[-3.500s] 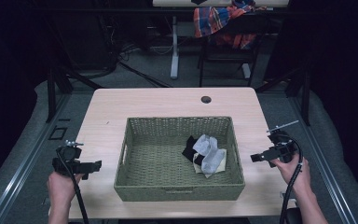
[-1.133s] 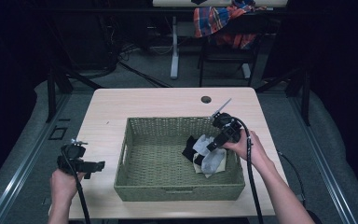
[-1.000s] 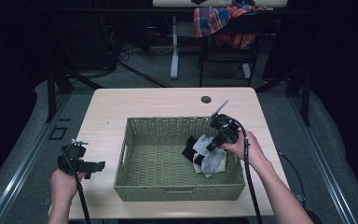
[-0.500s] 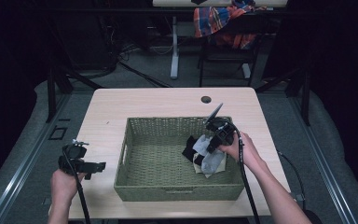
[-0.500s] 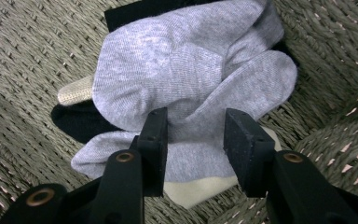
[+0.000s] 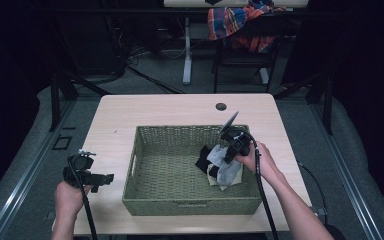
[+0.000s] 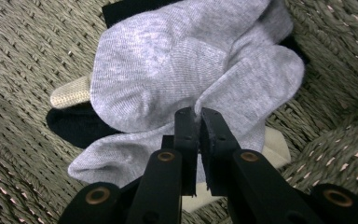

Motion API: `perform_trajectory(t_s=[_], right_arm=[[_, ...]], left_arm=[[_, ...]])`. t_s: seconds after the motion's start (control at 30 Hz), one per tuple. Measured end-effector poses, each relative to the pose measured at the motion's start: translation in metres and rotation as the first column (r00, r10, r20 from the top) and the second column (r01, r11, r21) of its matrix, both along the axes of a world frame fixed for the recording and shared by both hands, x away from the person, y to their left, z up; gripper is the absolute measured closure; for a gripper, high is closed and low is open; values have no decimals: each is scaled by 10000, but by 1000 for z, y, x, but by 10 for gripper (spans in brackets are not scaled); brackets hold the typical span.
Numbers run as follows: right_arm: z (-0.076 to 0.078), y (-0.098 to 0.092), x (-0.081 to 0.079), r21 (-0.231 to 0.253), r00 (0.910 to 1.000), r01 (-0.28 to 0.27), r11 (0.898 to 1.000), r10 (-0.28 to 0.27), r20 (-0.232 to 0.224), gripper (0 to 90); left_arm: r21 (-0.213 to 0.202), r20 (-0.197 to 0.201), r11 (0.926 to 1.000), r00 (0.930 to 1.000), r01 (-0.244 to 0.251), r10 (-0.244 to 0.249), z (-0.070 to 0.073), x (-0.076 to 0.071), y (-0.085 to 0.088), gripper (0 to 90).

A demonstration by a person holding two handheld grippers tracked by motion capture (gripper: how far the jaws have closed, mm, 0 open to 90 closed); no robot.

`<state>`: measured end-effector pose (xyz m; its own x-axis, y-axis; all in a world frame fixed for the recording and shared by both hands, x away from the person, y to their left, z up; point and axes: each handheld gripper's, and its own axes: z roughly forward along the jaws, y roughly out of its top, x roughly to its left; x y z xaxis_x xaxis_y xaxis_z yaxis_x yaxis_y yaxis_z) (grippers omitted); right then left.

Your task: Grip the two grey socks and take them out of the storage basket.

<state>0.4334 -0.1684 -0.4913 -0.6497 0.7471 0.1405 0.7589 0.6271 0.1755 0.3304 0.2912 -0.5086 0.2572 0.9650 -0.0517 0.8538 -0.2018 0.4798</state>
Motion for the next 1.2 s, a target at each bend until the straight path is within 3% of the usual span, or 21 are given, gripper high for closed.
perform_trajectory(t_s=[0.37,0.63,0.83,1.2], right_arm=[[21,-12,-3,208,9998,131,9997,-134,143,868],[38,-18,-10,793,9986,278,9965,-313,423,869],[53,-17,-14,843,9980,-69,9964,15,634,869],[70,-17,-21,1056,9954,-167,9943,66,957,869]], left_arm=[[30,8,10000,10000,13,-13,0,0,0,1],[51,-14,10000,10000,50,-50,0,0,0,1],[40,-73,10000,9999,92,-91,0,0,0,1],[68,-70,9999,9999,127,-126,0,0,-1,1]])
